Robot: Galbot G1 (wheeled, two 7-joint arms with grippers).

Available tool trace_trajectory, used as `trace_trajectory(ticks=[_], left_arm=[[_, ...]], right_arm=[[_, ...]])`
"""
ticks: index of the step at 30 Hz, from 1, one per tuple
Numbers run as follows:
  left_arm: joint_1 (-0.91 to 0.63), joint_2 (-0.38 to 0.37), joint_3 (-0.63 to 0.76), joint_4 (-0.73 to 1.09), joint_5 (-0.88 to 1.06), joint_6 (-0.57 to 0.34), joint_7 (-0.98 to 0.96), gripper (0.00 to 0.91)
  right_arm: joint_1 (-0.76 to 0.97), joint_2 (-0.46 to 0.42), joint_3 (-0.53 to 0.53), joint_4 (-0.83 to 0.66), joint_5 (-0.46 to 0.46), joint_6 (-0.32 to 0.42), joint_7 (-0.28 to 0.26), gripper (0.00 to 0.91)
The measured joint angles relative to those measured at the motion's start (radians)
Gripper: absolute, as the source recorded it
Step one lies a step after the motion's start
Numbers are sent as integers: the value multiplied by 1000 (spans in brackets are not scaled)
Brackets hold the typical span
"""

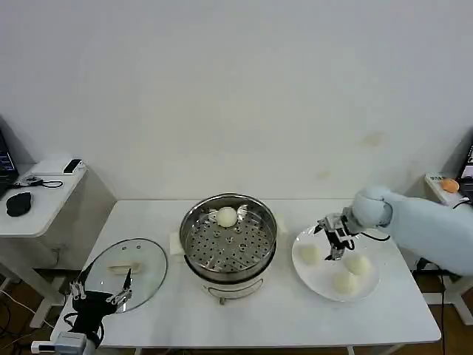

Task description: Take steamed baozi put them in steamer then cover it.

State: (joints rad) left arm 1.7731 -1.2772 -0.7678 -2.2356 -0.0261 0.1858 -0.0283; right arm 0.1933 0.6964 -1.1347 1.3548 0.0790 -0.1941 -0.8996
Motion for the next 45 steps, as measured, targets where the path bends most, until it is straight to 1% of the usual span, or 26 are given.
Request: trace_trajectory(ticks=[13,24,35,45], left_arm=[[-5,2,-5,13,-3,1,1,907],[2,-2,-7,13,-3,0,1,907],[10,-10,-6,2,-2,-1,1,907],[9,-12,-3,-3,-1,-1,1,907]], right_arm=[[-100,73,76,-98,-53,-11,7,907],[-139,119,120,-169,-89,-17,6,776],[-146,123,137,-184,-99,-21,-11,655],[-89,90,112,-152,-78,-28,-32,645]])
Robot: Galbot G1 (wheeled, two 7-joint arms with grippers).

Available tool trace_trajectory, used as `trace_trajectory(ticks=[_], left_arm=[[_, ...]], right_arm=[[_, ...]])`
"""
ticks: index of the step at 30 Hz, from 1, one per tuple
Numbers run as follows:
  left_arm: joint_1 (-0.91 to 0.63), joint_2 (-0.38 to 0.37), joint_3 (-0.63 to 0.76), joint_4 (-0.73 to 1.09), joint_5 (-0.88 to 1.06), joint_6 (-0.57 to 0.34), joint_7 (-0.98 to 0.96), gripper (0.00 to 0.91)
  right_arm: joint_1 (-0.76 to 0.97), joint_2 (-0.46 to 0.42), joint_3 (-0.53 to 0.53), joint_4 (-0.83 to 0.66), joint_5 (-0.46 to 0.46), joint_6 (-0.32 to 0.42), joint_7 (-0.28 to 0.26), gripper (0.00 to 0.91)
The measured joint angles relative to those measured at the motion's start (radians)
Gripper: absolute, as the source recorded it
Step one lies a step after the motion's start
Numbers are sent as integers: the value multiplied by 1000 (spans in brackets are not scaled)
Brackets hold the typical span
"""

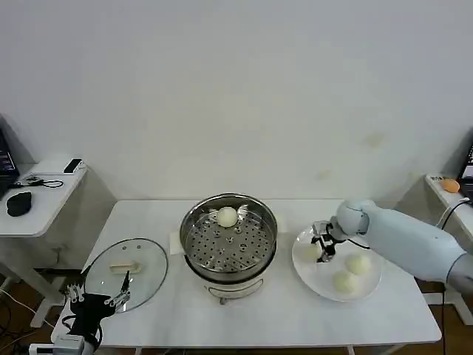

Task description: Take steamed baozi put them in steamer then cover it.

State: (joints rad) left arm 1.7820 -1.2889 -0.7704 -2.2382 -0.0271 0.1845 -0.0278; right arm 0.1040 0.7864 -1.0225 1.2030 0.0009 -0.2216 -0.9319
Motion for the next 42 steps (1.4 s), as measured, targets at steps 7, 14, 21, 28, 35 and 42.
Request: trace_trajectory(ticks=[7,14,21,28,35,42], left_arm=[[-11,0,9,0,0,0,0,907],[-21,2,15,-1,0,0,0,907],[-34,0,29,-6,7,4,3,907],[-41,5,28,-4,8,5,3,907],[-47,6,19,-6,5,4,3,907],[-57,6,10,-8,1,4,4,907]], right_arm=[[96,-40,-40,51,41,-14,-8,645],[218,-47,-93,109,105,-35,-3,655],[351,-8,-163,170,208,-71,15,655],[451,77,-215,198,326,-128,48,665],[501,197,-248,199,448,-211,96,655],[494,326,-263,188,570,-301,148,655]])
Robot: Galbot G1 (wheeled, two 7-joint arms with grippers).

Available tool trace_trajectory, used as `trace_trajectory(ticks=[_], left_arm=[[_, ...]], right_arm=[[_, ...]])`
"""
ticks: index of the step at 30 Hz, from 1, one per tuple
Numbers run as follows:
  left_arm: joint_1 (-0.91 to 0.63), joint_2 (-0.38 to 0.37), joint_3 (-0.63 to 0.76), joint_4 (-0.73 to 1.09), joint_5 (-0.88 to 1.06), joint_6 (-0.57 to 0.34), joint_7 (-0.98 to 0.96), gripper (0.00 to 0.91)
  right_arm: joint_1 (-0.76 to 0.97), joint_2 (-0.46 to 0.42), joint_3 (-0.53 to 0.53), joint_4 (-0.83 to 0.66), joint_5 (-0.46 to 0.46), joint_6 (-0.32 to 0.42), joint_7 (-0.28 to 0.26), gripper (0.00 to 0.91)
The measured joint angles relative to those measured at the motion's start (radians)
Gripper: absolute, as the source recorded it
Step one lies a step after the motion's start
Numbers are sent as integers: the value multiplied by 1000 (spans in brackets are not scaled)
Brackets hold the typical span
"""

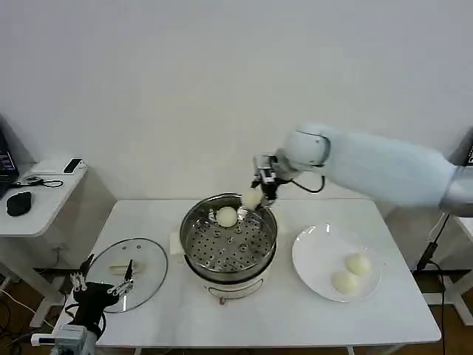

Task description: Take steamed baozi put them in steamer then cover it.

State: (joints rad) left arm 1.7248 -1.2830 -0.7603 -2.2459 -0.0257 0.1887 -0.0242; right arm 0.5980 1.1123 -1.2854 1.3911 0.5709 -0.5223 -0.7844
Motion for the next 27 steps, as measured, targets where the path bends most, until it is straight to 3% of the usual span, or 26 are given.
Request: trace_trajectory(ticks=[6,15,27], left_arm=[[1,0,-10,0,-7,-2,0,907],[-1,-3,-12,0,-9,-3,0,907],[5,-6,-12,-1,-9,-5,0,907]], right_arm=[[-39,97,-3,-27,72,-65,42,665],[-111,202,-6,-88,105,-121,79,655],[-162,247,-2,-146,93,-146,99,665]])
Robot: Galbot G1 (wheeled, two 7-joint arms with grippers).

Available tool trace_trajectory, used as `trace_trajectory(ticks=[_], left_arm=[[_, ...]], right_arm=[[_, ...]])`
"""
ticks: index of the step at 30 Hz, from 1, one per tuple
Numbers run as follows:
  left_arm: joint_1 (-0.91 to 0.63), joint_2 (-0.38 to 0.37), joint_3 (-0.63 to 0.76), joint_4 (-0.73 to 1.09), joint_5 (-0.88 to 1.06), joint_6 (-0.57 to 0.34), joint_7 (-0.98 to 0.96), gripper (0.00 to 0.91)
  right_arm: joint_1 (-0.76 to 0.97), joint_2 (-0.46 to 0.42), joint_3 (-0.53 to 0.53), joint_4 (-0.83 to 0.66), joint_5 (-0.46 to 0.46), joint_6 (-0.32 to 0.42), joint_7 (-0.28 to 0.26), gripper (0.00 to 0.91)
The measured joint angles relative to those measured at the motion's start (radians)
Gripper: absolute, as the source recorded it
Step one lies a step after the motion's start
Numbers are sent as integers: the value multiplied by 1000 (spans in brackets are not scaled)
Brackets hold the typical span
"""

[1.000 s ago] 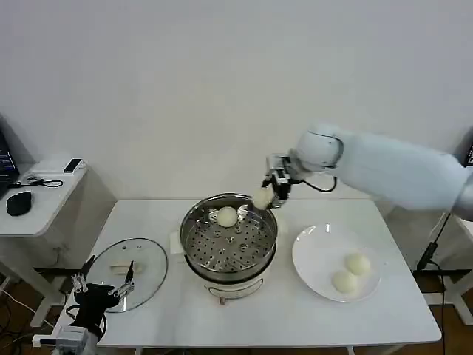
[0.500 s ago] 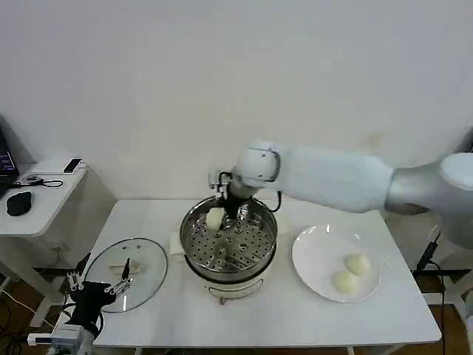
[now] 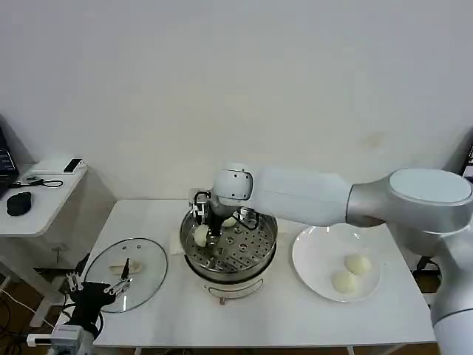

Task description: Take steamed baozi put them in steamer then cover it.

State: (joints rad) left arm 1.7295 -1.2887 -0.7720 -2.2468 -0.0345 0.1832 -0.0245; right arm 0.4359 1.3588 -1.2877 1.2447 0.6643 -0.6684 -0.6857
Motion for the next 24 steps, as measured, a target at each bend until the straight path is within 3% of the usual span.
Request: trace_trajectory(ticks=[1,3,15,24], left_arm=[[0,0,0,0,0,0,0,907],[1,-1,1,-1,0,0,0,907],[6,-2,5,-9,2,0,0,907],[3,1,12,-18,0,2,1,907]], right_arm=[[-2,1,1,-2,-1,-1,1,715],[-3,1,4,-3,0,-3,2,907],[47,-41,20,38,-1,7,-14,907],[151,-194,2,139,-67,74,-105,907]])
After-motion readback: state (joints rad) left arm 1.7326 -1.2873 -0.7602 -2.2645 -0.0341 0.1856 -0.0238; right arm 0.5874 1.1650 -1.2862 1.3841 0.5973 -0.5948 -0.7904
